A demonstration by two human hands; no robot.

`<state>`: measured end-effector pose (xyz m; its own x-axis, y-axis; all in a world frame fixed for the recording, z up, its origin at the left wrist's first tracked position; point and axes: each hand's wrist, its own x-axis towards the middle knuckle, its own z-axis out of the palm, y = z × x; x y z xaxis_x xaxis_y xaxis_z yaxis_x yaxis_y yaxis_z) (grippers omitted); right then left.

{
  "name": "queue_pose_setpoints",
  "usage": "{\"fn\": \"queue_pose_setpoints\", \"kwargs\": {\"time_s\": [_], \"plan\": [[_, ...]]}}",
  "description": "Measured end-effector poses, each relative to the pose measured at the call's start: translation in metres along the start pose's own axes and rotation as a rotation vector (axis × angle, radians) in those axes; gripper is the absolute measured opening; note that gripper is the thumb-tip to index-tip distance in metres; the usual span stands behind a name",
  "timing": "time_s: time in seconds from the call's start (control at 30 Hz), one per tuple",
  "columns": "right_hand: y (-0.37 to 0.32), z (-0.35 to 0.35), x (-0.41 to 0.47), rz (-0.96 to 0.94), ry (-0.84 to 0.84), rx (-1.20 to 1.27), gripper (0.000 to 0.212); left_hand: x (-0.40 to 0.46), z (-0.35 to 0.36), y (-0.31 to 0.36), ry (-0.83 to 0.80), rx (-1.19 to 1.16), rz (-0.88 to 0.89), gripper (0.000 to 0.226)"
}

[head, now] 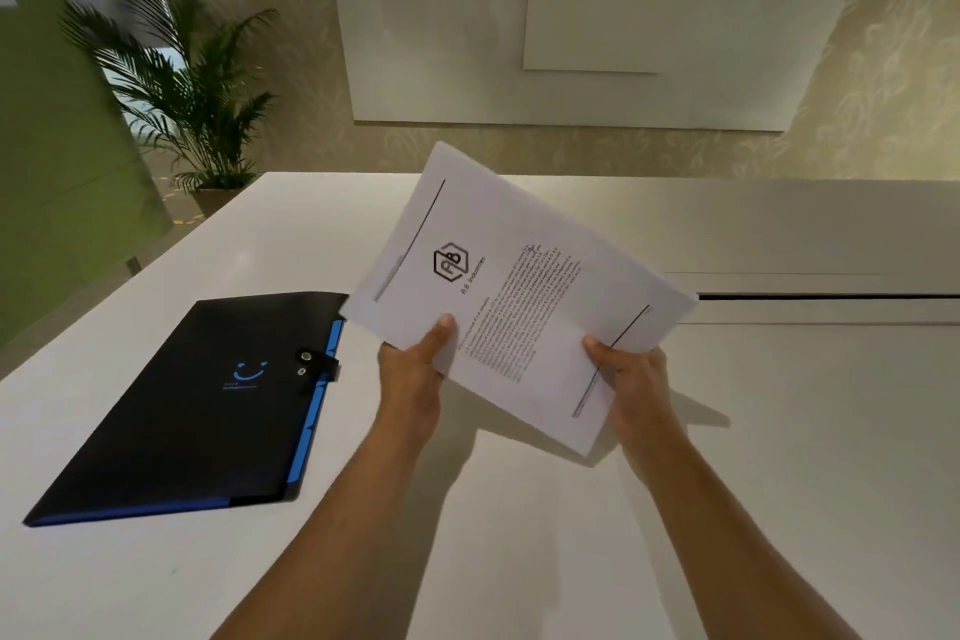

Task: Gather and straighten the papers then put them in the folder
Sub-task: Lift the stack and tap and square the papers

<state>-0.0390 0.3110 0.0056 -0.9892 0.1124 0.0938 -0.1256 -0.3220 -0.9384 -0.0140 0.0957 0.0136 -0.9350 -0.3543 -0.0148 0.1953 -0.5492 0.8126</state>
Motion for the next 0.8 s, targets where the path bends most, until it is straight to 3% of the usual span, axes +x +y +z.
{"fn": "queue_pose_setpoints", "kwargs": {"time_s": [0.07, 0.13, 0.27, 0.37, 0.63, 0.7, 0.8], "plan": [[-0.006, -0.014, 0.01, -0.034, -0.007, -0.074, 0.03, 0.01, -0.015, 0.012, 0.093, -0.003, 0.0, 0.041], [-0.014, -0.026, 0.018, -0.045, -0.041, -0.124, 0.031, 0.021, -0.029, 0.026, 0.122, 0.148, -0.015, 0.038], [-0.022, -0.041, 0.028, -0.017, -0.154, -0.205, 0.028, 0.032, -0.037, 0.05, -0.131, 0.594, -0.072, 0.039], [-0.026, -0.036, 0.032, -0.03, -0.208, -0.3, 0.032, 0.031, -0.027, 0.055, -0.249, 0.72, 0.009, 0.037], [-0.048, -0.007, 0.034, -0.223, -0.131, -0.319, 0.028, 0.018, 0.005, 0.055, -0.012, 0.65, 0.454, 0.031], [-0.045, -0.001, 0.029, -0.25, -0.136, -0.295, 0.027, 0.013, 0.007, 0.052, 0.032, 0.625, 0.499, 0.028], [-0.026, -0.004, 0.021, -0.205, -0.156, -0.283, 0.037, 0.007, -0.007, 0.038, 0.055, 0.614, 0.425, 0.036]]}}
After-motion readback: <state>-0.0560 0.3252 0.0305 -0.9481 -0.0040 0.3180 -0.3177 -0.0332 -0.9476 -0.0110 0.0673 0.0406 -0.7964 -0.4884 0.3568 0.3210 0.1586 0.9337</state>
